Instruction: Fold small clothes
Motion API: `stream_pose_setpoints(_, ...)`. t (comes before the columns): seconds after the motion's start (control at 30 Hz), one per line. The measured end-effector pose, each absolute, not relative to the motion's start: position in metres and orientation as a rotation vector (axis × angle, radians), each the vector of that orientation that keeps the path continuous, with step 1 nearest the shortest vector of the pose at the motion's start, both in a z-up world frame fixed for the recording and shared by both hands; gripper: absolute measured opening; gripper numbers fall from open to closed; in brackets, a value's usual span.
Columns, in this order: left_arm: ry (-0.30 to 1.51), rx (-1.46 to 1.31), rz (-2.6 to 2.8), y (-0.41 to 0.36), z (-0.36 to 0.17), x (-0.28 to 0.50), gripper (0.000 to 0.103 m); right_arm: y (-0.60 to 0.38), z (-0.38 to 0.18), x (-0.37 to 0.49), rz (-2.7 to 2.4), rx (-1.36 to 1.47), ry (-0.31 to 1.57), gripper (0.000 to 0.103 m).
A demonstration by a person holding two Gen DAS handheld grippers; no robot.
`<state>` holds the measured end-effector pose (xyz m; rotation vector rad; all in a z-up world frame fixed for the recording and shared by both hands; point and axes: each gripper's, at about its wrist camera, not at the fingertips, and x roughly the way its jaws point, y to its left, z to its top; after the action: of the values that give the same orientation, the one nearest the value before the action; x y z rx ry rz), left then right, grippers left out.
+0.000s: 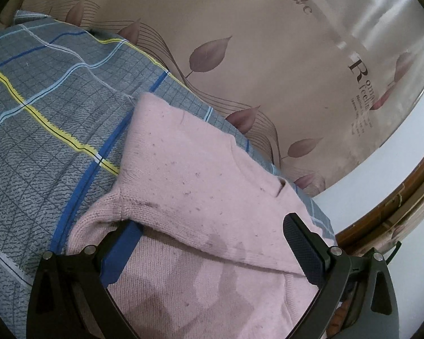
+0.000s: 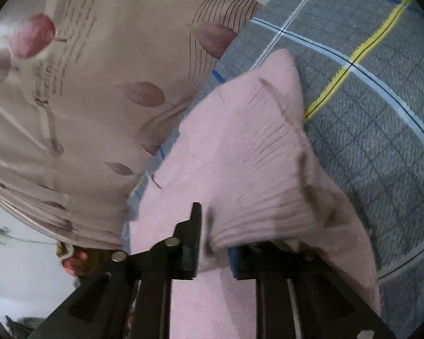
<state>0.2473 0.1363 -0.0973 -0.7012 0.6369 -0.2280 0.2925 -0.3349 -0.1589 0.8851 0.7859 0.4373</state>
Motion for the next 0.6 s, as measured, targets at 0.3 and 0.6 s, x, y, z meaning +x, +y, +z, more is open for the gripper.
stream_pose_setpoints(0.3,0.594,-0.742,-0.232,0.145,-0.100,0.244,0.099,-0.307,-0.138,0.316,0.401,0.763,0.812,0.008)
stream_pose_setpoints(0.6,0.565,-0.772,-0.219,0.152,-0.101,0.240,0.099,-0.314,-0.105,0.338,0.417,0.618,0.673,0.007)
